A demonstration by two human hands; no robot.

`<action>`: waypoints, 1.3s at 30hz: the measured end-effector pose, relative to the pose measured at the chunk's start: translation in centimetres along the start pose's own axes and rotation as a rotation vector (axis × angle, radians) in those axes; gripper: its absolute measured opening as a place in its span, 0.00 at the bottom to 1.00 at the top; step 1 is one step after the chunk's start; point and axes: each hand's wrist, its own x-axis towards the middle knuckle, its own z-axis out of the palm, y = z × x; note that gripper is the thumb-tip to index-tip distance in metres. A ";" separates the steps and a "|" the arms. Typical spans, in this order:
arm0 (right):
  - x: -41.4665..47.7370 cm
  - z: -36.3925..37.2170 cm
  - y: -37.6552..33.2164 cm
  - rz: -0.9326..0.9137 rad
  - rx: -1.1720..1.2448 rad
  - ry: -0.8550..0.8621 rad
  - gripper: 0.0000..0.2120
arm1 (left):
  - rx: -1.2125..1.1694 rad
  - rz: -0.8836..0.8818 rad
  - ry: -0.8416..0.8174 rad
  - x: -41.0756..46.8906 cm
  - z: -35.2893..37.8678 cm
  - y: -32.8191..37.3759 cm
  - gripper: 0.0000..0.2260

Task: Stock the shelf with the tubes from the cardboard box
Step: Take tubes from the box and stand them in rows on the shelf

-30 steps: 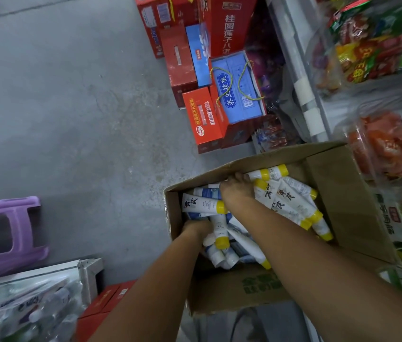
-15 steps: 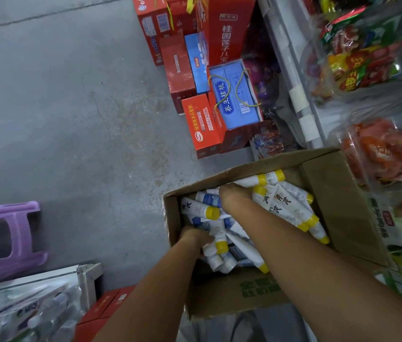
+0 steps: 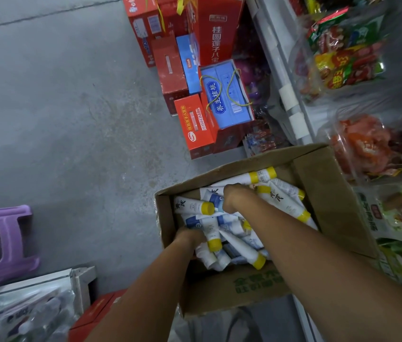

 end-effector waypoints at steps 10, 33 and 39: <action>1.8 -0.1 -0.1 -0.014 0.122 0.026 0.19 | -0.168 0.032 0.148 1.1 0.2 -0.1 0.05; -6.4 1.9 9.7 -0.079 0.941 0.212 0.28 | 0.061 0.311 -0.106 -6.4 -0.9 -1.0 0.24; -13.3 1.1 12.9 -0.093 1.146 0.314 0.25 | 0.262 0.636 -0.086 -11.1 -1.3 -0.3 0.31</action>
